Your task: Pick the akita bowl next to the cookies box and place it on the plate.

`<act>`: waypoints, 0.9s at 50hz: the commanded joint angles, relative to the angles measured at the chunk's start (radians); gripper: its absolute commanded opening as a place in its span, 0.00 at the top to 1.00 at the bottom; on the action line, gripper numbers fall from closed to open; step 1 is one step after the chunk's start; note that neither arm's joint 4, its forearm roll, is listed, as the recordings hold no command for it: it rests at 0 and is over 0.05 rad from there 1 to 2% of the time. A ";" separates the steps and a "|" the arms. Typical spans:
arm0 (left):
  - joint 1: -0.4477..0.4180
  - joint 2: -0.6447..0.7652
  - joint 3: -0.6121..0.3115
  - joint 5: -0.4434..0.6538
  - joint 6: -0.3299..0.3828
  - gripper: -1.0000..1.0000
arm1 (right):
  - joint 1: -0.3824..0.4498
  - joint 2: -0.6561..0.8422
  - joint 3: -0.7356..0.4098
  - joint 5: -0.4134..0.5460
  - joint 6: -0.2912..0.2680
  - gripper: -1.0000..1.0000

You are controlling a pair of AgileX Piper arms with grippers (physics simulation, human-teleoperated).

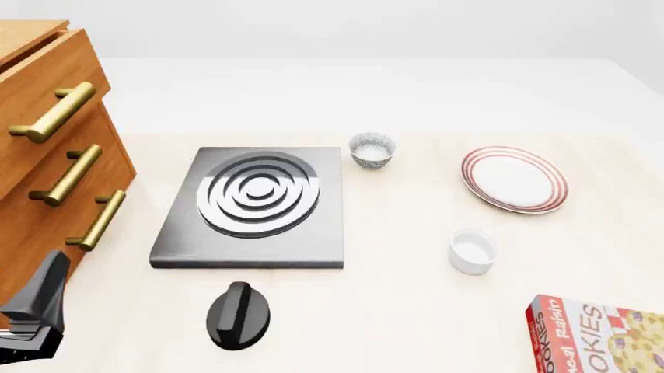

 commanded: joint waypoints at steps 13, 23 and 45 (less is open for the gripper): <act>-0.001 -0.001 0.000 0.000 0.001 0.00 | -0.102 0.260 -0.101 0.006 0.011 0.00; -0.001 -0.001 0.000 0.000 0.001 0.00 | -0.165 0.339 -0.143 0.011 -0.013 0.00; -0.001 -0.001 0.000 0.000 0.001 0.00 | -0.281 0.480 -0.158 0.003 -0.047 0.00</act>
